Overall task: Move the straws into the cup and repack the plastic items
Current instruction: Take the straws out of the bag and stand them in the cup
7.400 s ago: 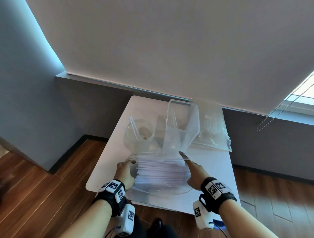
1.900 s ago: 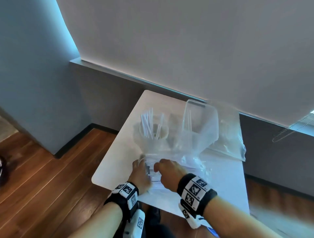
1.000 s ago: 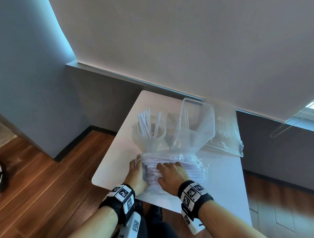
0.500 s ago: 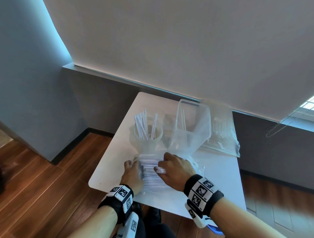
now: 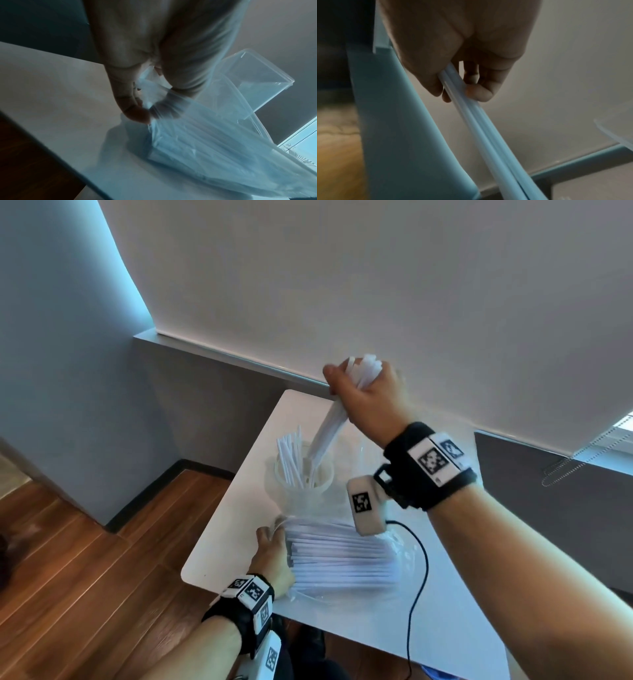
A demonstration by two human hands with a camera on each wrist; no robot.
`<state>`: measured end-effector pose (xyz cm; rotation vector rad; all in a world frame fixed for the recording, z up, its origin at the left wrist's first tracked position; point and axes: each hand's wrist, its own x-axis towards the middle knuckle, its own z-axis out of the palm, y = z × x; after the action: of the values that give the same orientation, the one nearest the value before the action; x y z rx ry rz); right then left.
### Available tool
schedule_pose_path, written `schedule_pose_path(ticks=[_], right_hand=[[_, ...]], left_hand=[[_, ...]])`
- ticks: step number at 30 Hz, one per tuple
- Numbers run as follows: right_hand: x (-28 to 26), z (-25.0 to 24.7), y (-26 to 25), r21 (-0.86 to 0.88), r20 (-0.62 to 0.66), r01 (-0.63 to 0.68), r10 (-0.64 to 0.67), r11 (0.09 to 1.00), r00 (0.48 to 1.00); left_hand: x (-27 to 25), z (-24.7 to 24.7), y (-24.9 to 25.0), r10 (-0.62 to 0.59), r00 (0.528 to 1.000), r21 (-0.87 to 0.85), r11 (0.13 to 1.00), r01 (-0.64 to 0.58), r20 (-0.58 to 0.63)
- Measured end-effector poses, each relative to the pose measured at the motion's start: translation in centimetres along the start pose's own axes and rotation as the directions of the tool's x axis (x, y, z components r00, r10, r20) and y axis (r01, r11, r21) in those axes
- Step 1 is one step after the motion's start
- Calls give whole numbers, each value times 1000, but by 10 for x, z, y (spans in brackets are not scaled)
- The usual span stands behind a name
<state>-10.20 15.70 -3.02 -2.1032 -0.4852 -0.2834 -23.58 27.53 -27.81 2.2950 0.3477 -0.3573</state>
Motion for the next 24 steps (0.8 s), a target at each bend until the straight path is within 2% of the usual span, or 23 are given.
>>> schedule_pose_path(ticks=[1,3,5,7,9,11,13,15,16,17,19,20,22,24], right_hand=[[9,9,6,-50,28,-32,33,998,999],[20,29,23,-191,191,-109,146,976,971],[22,45,41,-349,375,-125,260,929,890],[17,53,52,-440,424,-151,353,885,834],[14,56,58,-424,375,-204,376,882,847],[10,52,54,-378,285,-195,314,905,906],[-3,46,48,-322,225,-99,178,942,958],[-29,44,43,-255,284,40,35,966,958],[-47,46,45,-238,376,97,0,966,927],[-68,49,47,-254,498,139,6,957,867],[-111,58,58,-351,705,199,118,915,700],[-129,63,67,-403,751,217,186,889,633],[-158,72,87,-485,766,223,289,845,575],[-175,76,105,-521,747,195,333,831,576]], left_hand=[[0,0,0,2,1000,1,1000,-2,7],[1,-1,1,-6,1000,-1,1000,6,30],[1,-2,1,-15,999,-8,1000,15,50],[0,-3,1,-16,999,-21,1000,17,49],[-1,-3,0,-10,999,-30,999,11,38],[-1,-2,-2,5,999,-47,999,-4,34],[-1,-2,-4,20,999,-56,998,-18,40],[0,-2,-5,16,999,-59,998,-14,45],[0,-3,-6,13,999,-51,999,-11,45],[0,-3,-6,7,999,-42,999,-5,45],[0,-3,-5,9,999,-33,999,-7,49],[0,-3,-5,15,998,-30,999,-14,53],[-1,-5,-3,-3,997,-36,999,5,76],[-3,-6,-2,-10,996,-45,999,14,94]])
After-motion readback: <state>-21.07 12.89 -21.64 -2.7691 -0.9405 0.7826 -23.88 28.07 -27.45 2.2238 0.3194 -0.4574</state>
